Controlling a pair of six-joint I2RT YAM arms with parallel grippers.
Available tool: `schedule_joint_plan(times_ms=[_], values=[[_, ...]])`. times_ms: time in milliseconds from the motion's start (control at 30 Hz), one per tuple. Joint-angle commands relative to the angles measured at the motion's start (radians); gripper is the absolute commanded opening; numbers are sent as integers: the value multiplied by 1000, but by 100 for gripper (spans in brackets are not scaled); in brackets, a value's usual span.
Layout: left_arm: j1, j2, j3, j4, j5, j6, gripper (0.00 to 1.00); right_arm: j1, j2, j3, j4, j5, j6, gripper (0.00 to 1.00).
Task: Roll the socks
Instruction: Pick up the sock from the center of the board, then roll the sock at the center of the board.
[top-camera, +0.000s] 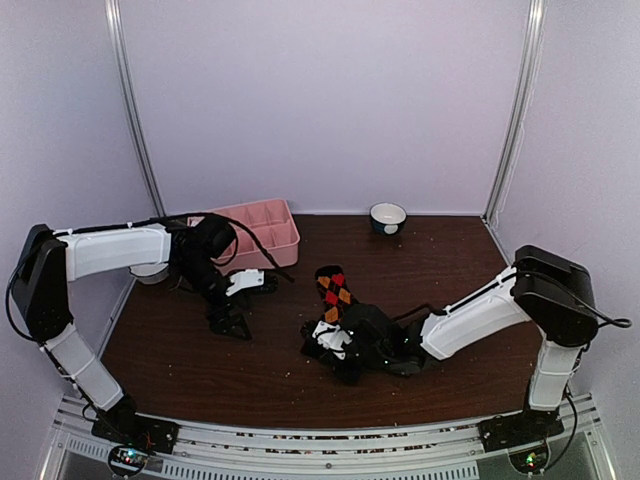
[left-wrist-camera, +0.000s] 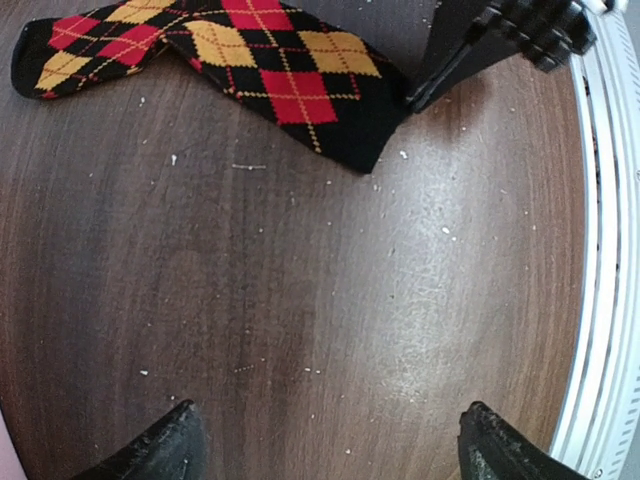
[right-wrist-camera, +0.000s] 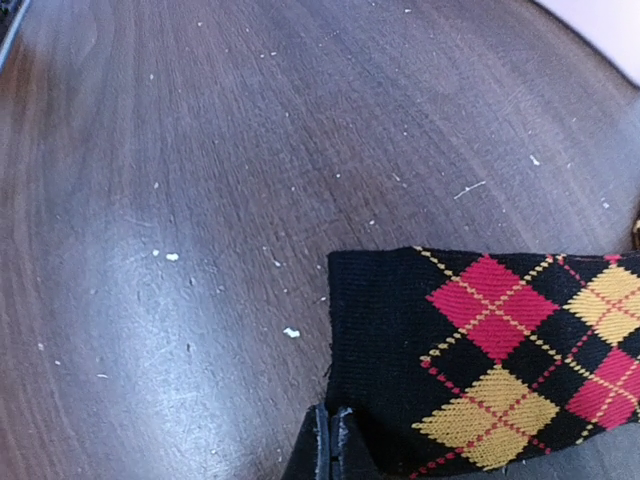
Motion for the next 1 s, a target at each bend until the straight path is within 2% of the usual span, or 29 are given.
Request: schedule_joint_plan(times_ms=[0, 200, 467, 667, 833, 967], values=[[-33, 23, 13, 23, 50, 34, 89, -64, -12, 25, -76, -179, 112, 0], [-85, 98, 48, 67, 55, 41, 86, -156, -12, 1, 46, -417, 317, 0], [-176, 167, 106, 166, 47, 49, 78, -219, 29, -23, 230, -600, 536, 0], [-241, 273, 200, 162, 7, 91, 69, -237, 32, -41, 254, -600, 594, 0], [-271, 360, 279, 107, 14, 101, 53, -247, 42, -49, 228, -587, 592, 0], [-281, 385, 284, 93, 17, 122, 49, -254, 45, -77, 274, -591, 623, 0]])
